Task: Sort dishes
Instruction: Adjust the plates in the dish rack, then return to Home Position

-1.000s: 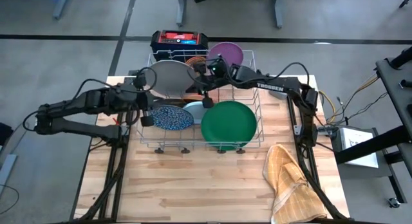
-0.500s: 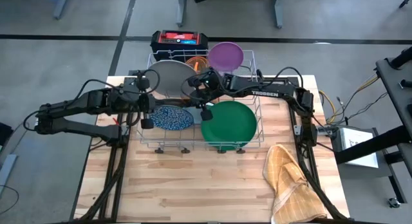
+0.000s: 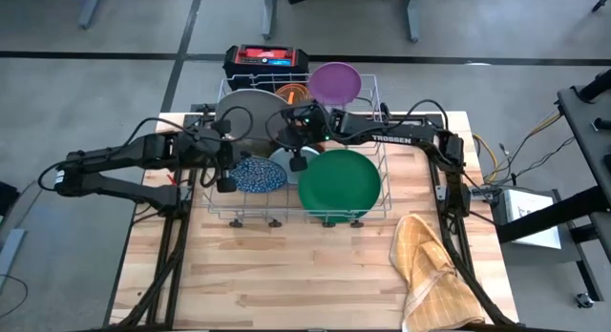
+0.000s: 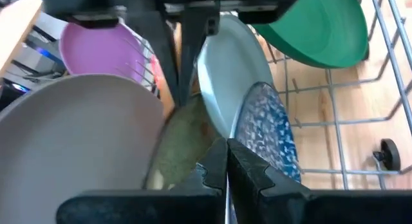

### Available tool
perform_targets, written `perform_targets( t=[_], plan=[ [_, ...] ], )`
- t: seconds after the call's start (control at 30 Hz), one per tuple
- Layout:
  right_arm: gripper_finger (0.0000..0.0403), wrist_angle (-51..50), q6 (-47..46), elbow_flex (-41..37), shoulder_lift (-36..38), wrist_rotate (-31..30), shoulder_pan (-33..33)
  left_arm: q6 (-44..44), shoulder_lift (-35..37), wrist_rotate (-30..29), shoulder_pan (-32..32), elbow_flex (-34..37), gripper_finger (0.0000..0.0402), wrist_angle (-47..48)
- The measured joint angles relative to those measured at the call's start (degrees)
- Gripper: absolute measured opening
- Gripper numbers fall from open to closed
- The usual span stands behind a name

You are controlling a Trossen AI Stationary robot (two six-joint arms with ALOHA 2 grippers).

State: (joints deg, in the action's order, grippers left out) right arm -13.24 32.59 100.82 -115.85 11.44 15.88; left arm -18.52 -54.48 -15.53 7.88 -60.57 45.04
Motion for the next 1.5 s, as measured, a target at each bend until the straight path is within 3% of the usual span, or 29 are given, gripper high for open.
perform_targets(
  t=[0.53, 0.77, 1.07, 1.17, 1.27, 1.5],
  plan=[
    [0.0, 0.07, -2.87, 1.95, 0.41, -4.9, 1.16, 2.2, 0.26, -2.36, 0.0, -3.15, 0.0, 3.9],
    [0.0, -2.11, 0.78, 1.95, 3.52, -11.85, 2.78, 2.3, 0.57, -2.36, 0.0, -3.4, 0.0, 5.07],
    [0.0, -17.95, -1.42, 1.86, 12.96, -11.39, 11.23, -2.36, 0.66, -2.42, 0.0, -6.08, 0.0, 4.83],
    [0.0, -23.01, -2.91, 1.51, 16.59, -6.9, 13.44, -3.91, 0.61, -2.08, 0.0, -6.94, 0.0, 3.98],
    [0.0, -27.22, -3.47, 0.67, 19.3, -0.55, 13.77, -6.45, 0.34, -1.16, 0.0, -7.12, 0.0, 2.66],
    [0.0, -29.71, -5.16, -3.44, 24.88, -0.43, 11.72, -11.25, 0.02, 0.79, 0.0, -6.19, 0.0, -1.51]
  ],
)
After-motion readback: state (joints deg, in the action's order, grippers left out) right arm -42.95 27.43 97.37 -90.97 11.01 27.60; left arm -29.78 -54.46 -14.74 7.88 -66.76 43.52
